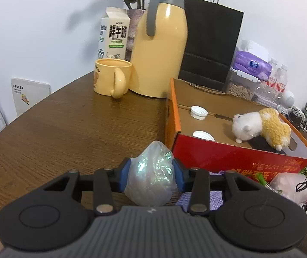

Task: Organize objects
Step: 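Carry the bag and cable coil into the cardboard box and open both grippers, then withdraw both grippers from the box toward the remaining items on the table, then grasp a white bottle cap with the right gripper while the left gripper grasps the small black cable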

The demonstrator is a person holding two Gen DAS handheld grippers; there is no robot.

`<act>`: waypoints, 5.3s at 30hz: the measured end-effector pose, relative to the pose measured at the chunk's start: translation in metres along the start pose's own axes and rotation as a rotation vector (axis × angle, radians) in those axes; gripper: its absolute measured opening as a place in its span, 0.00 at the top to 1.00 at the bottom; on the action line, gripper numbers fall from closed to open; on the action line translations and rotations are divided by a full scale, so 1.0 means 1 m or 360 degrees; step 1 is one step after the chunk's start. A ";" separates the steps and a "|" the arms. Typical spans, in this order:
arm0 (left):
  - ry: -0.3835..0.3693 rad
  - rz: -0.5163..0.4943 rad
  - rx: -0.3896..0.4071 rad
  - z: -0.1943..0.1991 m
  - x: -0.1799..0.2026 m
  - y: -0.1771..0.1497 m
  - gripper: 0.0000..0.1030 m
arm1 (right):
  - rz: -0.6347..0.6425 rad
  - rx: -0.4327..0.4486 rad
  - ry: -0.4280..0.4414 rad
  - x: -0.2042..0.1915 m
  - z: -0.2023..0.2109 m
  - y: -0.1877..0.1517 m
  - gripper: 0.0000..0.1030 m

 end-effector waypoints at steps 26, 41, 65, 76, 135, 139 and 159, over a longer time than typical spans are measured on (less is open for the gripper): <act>-0.0217 -0.0183 0.0267 0.019 0.081 0.084 0.58 | 0.0214 0.0307 0.0077 -0.045 -0.028 0.114 0.16; -0.0157 -0.0103 0.0100 -0.065 0.084 0.089 0.57 | 0.0117 0.0195 0.0056 -0.062 -0.137 0.125 0.16; -0.0035 -0.0292 0.0251 -0.050 0.097 0.075 0.00 | 0.0132 0.0040 0.0064 -0.046 -0.134 0.102 0.00; -0.0045 -0.0265 0.0301 -0.033 0.097 0.080 0.00 | 0.0097 0.0032 0.0018 -0.038 -0.127 0.105 0.00; -0.0058 -0.0217 0.0081 0.037 0.041 -0.019 0.00 | -0.0052 -0.0345 -0.0021 0.013 -0.042 -0.022 0.56; -0.0059 -0.0230 0.0061 0.034 0.042 -0.022 0.00 | -0.0049 -0.0336 0.0003 0.010 -0.041 -0.021 0.73; -0.0155 -0.0304 -0.0010 0.047 0.071 -0.042 0.00 | -0.0047 -0.0237 -0.0020 0.011 -0.030 -0.015 0.74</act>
Point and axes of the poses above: each gripper's, at about its wrist camera, not at the fingertips, and z roughly against the way its jaws point, x to its right, y to its top, the point moved 9 cm from there along -z, roughly the way its jaws point, and after that the axes turned 9 degrees about -y, right-handed, at the moved point
